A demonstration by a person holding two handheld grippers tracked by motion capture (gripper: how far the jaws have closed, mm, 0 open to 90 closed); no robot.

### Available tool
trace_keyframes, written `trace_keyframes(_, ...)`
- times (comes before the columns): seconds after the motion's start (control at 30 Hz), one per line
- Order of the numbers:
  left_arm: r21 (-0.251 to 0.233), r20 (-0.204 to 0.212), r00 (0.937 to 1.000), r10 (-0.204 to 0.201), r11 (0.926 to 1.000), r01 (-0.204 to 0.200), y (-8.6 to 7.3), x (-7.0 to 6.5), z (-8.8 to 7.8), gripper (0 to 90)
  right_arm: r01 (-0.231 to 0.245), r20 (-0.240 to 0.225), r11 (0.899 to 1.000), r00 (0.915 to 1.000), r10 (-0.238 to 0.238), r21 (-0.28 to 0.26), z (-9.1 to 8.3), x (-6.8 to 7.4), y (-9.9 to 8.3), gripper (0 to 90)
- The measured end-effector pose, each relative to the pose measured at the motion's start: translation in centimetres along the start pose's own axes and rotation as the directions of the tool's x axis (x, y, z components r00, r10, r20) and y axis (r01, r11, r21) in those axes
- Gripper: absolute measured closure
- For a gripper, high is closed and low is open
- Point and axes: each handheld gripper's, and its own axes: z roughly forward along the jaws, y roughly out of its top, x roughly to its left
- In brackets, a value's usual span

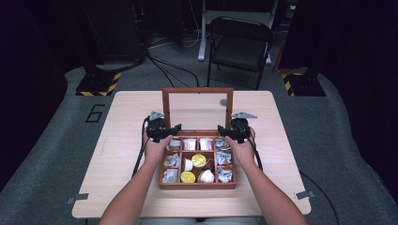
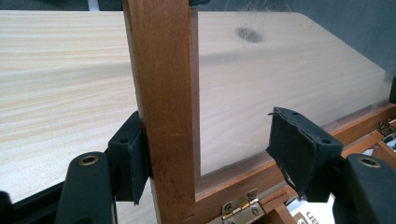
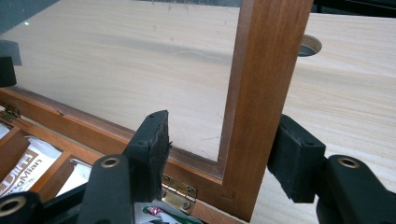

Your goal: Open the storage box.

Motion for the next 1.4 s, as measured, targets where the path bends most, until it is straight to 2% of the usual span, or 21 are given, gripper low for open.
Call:
trace_keyframes(0.43,0.01,0.01,0.9996,-0.026,0.9996,0.026,0.0,0.5,0.5,33.2,-0.027,-0.004,1.0,0.9996,0.027,0.01,0.5,-0.3,0.0,42.7)
trace_keyframes(0.83,0.024,0.028,0.9953,-0.093,0.9954,0.092,-0.2,1.1,1.1,32.9,-0.069,-0.018,0.997,0.9974,0.069,0.038,1.0,-0.8,0.0,41.8)
trace_keyframes(0.87,0.028,0.033,0.9933,-0.111,0.9935,0.11,-0.2,1.3,1.2,32.9,-0.071,-0.021,0.997,0.9972,0.072,0.041,1.1,-1.0,0.0,41.6)
trace_keyframes(1.07,0.043,0.035,0.9897,-0.139,0.9896,0.137,-0.3,1.5,1.5,32.6,-0.1,-0.029,0.993,0.9944,0.102,0.055,1.4,-1.2,0.0,41.4)
trace_keyframes(1.2,0.068,0.027,0.99,-0.139,0.9883,0.137,0.1,1.5,1.6,32.2,-0.105,-0.03,0.993,0.9938,0.107,0.057,1.5,-1.3,0.0,41.4)
trace_keyframes(1.4,0.078,0.017,0.9896,-0.143,0.987,0.141,0.1,1.5,1.7,31.3,-0.114,-0.037,0.992,0.9925,0.116,0.061,1.6,-1.4,0.0,41.4)
